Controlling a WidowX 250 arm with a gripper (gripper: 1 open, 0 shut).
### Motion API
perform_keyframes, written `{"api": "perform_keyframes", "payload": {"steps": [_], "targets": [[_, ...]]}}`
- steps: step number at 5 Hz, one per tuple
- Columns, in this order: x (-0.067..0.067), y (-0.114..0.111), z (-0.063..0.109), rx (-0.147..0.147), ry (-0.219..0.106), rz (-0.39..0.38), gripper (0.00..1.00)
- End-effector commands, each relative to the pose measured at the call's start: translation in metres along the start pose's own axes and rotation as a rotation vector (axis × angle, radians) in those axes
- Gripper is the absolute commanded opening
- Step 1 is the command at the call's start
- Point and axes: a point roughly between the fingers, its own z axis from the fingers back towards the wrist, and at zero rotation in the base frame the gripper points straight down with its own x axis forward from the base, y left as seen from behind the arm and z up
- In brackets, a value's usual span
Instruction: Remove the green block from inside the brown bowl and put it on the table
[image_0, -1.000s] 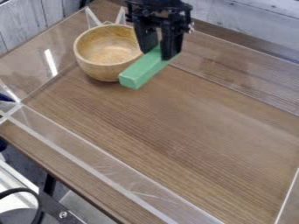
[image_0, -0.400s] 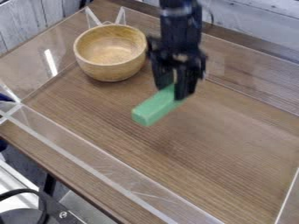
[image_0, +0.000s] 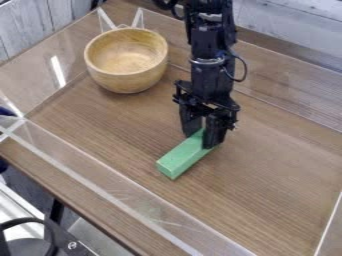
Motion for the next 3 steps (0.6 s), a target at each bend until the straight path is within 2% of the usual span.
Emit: {"api": "perform_keyframes", "payload": {"steps": [1,2,3], "targets": [[0.005,-0.001,0.021,0.016,-0.060,-0.011,1.00],[0.003,-0.003,0.037,0.018,-0.088,-0.010,1.00],[0.000,-0.007,0.070,0.031,-0.147,-0.010,1.00]]}}
